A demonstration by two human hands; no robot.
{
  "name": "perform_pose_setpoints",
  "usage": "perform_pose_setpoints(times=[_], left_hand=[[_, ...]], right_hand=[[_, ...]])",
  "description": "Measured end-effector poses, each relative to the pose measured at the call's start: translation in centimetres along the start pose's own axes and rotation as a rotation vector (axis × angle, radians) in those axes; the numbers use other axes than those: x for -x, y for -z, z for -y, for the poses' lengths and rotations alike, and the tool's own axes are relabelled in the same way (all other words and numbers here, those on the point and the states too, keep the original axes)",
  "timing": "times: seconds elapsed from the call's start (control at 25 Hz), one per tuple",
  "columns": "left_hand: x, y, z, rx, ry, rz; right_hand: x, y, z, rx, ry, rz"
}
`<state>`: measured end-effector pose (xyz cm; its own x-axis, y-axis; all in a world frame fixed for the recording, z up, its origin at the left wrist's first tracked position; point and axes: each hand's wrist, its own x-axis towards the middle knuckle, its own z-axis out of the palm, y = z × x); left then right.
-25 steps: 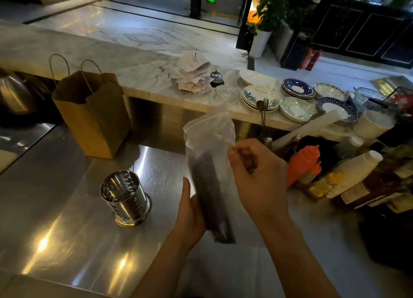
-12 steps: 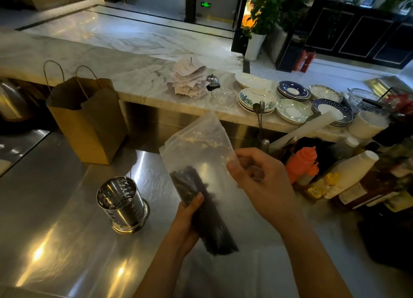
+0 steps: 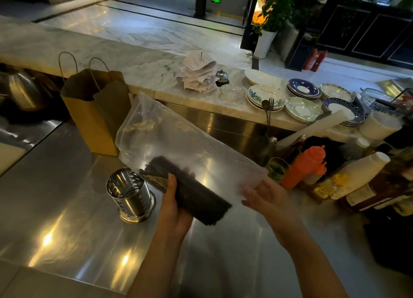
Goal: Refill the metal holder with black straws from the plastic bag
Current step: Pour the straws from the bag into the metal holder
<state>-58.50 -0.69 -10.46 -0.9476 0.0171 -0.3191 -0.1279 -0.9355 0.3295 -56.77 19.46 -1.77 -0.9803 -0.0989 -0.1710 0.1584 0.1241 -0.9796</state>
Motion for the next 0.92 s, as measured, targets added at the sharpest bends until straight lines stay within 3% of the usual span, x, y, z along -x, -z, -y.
perform_pose_setpoints(times=[0.24, 0.4, 0.68, 0.92], left_hand=[[0.8, -0.6, 0.1, -0.045, -0.013, 0.051], [1.0, -0.4, -1.2, -0.136, -0.065, -0.042], [0.6, 2.6, -3.5, -0.061, -0.134, -0.236], [0.9, 2.5, -3.3, -0.097, -0.139, -0.219]], right_hand=[[-0.1, -3.5, -2.8, 0.109, -0.060, 0.157], [-0.7, -3.6, -3.1, 0.181, 0.058, 0.117], [-1.7, -4.0, -3.1, 0.186, 0.111, 0.007], [-1.3, -4.6, -2.6, 0.095, 0.129, -0.051]])
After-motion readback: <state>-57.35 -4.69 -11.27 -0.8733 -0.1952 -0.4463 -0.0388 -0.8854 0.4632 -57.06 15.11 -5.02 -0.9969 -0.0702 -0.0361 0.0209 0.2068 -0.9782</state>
